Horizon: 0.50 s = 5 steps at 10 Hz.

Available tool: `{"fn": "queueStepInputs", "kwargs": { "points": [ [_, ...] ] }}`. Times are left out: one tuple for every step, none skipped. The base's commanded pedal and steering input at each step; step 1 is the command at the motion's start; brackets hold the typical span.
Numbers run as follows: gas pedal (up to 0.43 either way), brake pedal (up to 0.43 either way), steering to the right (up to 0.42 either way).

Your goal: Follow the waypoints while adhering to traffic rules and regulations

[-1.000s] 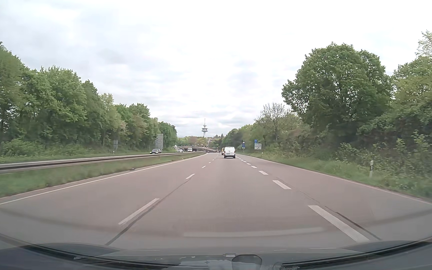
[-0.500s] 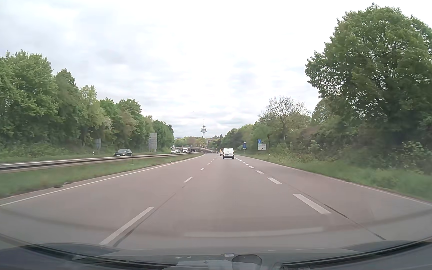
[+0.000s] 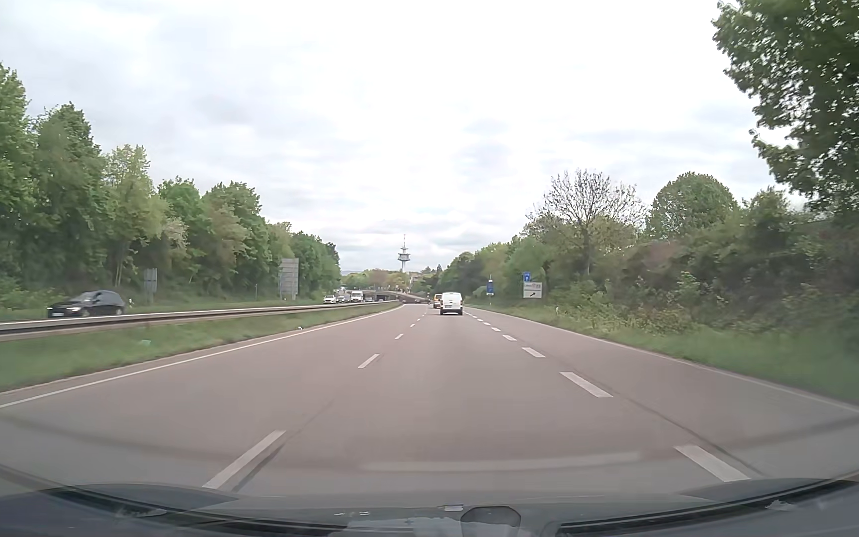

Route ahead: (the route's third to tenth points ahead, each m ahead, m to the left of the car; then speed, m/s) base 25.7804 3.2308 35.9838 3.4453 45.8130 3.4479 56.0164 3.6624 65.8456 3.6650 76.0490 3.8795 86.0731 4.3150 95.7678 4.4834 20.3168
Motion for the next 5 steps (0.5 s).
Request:
{"fn": "queueStepInputs", "kwargs": {
  "points": [
    [0.098,0.0,0.001],
    [0.098,0.0,0.001],
    [0.098,0.0,0.0],
    [0.098,0.0,0.0],
    [0.098,0.0,0.0]
  ]
}}
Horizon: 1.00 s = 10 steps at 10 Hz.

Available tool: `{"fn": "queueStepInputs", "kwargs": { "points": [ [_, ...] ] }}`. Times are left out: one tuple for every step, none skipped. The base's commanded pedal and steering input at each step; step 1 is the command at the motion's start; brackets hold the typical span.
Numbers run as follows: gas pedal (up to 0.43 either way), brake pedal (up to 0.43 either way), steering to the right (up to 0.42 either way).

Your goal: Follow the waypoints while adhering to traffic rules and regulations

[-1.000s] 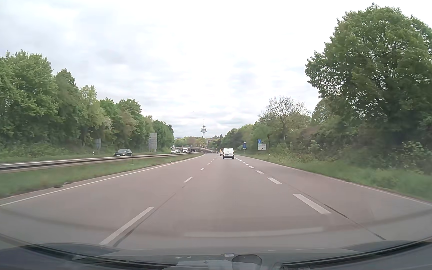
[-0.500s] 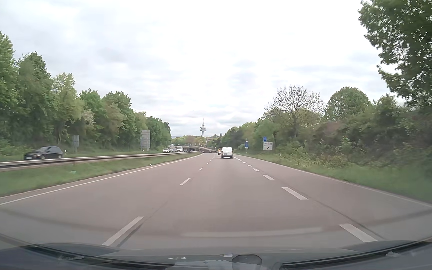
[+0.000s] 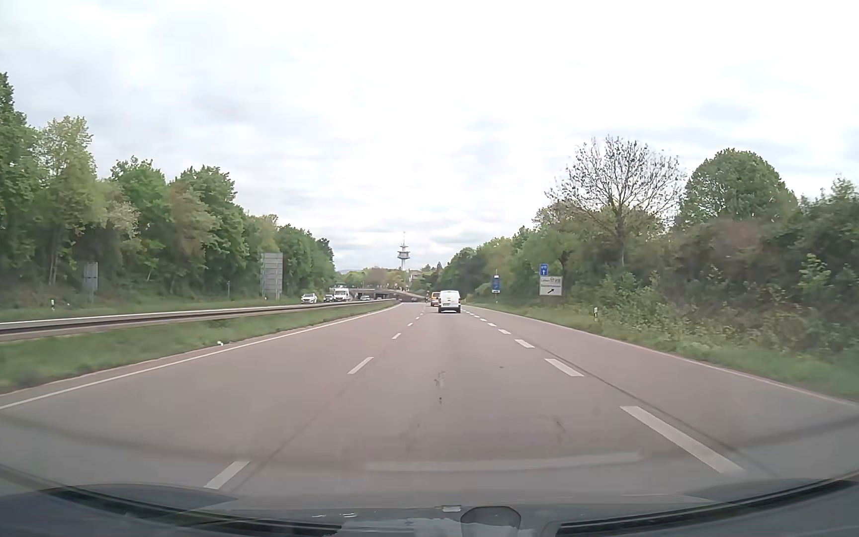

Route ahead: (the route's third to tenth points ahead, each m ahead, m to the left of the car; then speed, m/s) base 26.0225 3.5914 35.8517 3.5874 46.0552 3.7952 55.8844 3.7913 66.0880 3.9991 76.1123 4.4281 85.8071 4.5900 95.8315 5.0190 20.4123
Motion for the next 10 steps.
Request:
{"fn": "queueStepInputs", "kwargs": {
  "points": [
    [0.098,0.0,0.0],
    [0.098,0.0,0.0],
    [0.098,0.0,0.0],
    [0.098,0.0,0.0],
    [0.087,0.0,0.0],
    [0.087,0.0,0.0],
    [0.087,0.0,0.0],
    [0.087,0.0,0.0],
    [0.079,0.0,0.0],
    [0.079,0.0,0.0]
  ]
}}
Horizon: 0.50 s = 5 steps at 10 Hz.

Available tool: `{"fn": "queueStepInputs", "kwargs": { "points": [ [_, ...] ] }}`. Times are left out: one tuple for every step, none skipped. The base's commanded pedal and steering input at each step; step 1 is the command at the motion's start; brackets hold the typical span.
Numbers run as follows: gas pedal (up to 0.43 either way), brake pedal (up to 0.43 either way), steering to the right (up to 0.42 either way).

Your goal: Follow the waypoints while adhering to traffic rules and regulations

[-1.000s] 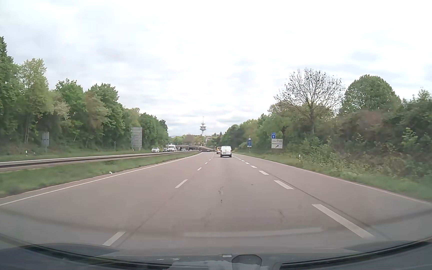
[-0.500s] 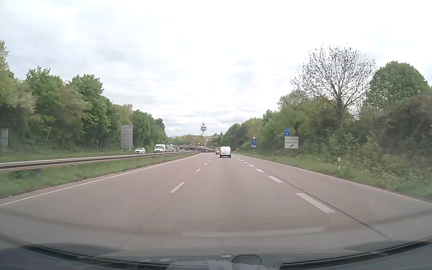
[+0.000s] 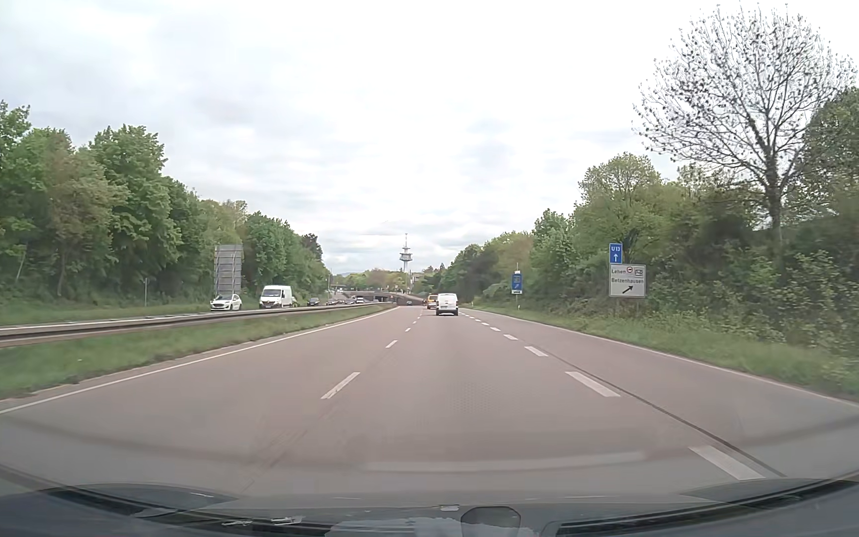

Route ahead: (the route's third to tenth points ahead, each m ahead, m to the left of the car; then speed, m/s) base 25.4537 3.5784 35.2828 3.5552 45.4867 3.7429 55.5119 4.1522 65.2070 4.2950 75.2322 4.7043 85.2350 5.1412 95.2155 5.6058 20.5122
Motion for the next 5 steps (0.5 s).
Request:
{"fn": "queueStepInputs", "kwargs": {
  "points": [
    [0.079,0.0,0.0],
    [0.079,0.0,0.0],
    [0.079,0.0,0.0],
    [0.079,0.0,0.0],
    [0.067,0.0,0.0]
  ]
}}
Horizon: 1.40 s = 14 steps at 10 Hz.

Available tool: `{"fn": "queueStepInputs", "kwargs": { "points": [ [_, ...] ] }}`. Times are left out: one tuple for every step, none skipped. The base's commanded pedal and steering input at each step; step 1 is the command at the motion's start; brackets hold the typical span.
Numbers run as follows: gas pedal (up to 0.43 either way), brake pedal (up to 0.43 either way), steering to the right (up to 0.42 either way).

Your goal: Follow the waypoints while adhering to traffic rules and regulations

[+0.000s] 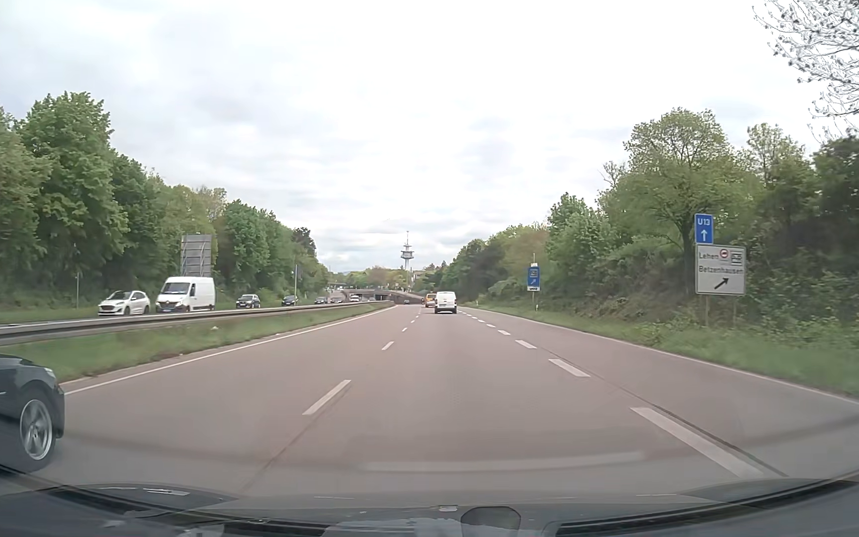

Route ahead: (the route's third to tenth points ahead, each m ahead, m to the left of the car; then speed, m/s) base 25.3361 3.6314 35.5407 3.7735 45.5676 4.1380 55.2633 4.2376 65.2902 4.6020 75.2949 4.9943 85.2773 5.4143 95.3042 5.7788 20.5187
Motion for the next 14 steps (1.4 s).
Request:
{"fn": "queueStepInputs", "kwargs": {
  "points": [
    [0.067,0.0,0.0],
    [0.067,0.0,0.0],
    [0.067,0.0,0.0],
    [0.067,0.0,0.0],
    [0.067,0.0,0.0],
    [0.067,0.0,0.0],
    [0.067,0.0,0.0],
    [0.067,0.0,0.0],
    [0.067,0.0,0.0],
    [0.067,0.0,0.0],
    [0.067,0.0,0.0],
    [0.067,0.0,0.0],
    [0.067,0.0,0.0],
    [0.067,0.0,0.0]
  ]
}}
